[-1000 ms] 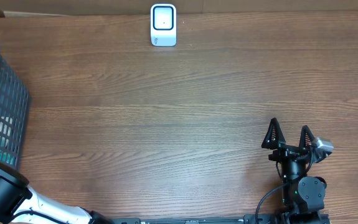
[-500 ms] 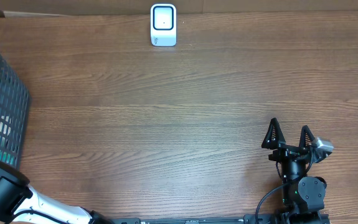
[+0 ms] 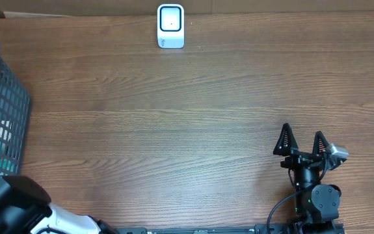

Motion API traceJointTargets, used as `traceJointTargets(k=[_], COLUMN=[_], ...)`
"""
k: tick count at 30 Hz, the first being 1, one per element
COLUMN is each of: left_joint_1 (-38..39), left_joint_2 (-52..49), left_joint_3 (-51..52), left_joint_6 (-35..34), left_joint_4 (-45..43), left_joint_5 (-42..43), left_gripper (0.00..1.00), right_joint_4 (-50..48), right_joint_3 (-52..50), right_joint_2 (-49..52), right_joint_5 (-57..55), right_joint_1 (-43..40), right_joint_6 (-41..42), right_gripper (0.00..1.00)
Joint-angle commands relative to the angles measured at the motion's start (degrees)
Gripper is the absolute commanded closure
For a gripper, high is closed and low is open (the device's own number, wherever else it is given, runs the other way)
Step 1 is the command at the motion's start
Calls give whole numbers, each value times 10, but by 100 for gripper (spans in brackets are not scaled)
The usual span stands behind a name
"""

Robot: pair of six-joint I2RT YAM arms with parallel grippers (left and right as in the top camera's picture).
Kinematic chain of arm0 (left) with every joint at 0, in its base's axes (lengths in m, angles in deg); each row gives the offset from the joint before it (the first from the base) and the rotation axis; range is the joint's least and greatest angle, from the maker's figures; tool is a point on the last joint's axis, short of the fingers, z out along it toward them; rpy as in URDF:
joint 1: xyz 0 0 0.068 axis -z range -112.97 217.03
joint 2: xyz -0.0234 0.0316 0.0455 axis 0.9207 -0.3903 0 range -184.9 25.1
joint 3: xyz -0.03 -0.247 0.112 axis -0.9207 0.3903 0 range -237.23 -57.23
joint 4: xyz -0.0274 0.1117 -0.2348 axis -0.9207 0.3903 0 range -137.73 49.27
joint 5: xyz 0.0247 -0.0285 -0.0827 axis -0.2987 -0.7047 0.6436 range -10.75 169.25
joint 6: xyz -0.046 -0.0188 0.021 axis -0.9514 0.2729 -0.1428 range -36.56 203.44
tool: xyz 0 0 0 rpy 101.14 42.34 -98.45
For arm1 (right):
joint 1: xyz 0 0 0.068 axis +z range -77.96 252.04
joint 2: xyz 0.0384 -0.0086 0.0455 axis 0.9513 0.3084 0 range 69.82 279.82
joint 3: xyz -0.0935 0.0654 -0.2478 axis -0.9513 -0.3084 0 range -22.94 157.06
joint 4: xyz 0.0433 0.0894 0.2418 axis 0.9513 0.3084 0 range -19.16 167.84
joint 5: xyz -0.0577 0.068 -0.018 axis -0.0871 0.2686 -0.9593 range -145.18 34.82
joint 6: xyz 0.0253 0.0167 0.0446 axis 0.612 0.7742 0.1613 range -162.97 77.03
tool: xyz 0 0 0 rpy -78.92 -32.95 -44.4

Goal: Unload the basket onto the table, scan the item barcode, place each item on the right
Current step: 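Reach into the basket and grasp the teal snack packet with left gripper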

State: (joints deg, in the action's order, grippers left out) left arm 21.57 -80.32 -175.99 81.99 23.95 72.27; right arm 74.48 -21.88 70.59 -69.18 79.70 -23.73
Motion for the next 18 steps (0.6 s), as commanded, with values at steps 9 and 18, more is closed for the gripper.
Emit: traceJointTargets(k=[9, 18], left_joint_1=[-48, -50], left_joint_2=[-21, -22], left_joint_3=[135, 279], left_joint_6=[32, 122], left_joint_4=[-26, -177], left_joint_5=[-32, 14], left_gripper=[13, 0], right_joint_4=[-3, -3], right_joint_3=[-6, -6], right_joint_2=[-6, -6], right_joint_5=[-8, -8], right_joint_1=[4, 4], right_joint_6=[-4, -4], right_gripper=[0, 0])
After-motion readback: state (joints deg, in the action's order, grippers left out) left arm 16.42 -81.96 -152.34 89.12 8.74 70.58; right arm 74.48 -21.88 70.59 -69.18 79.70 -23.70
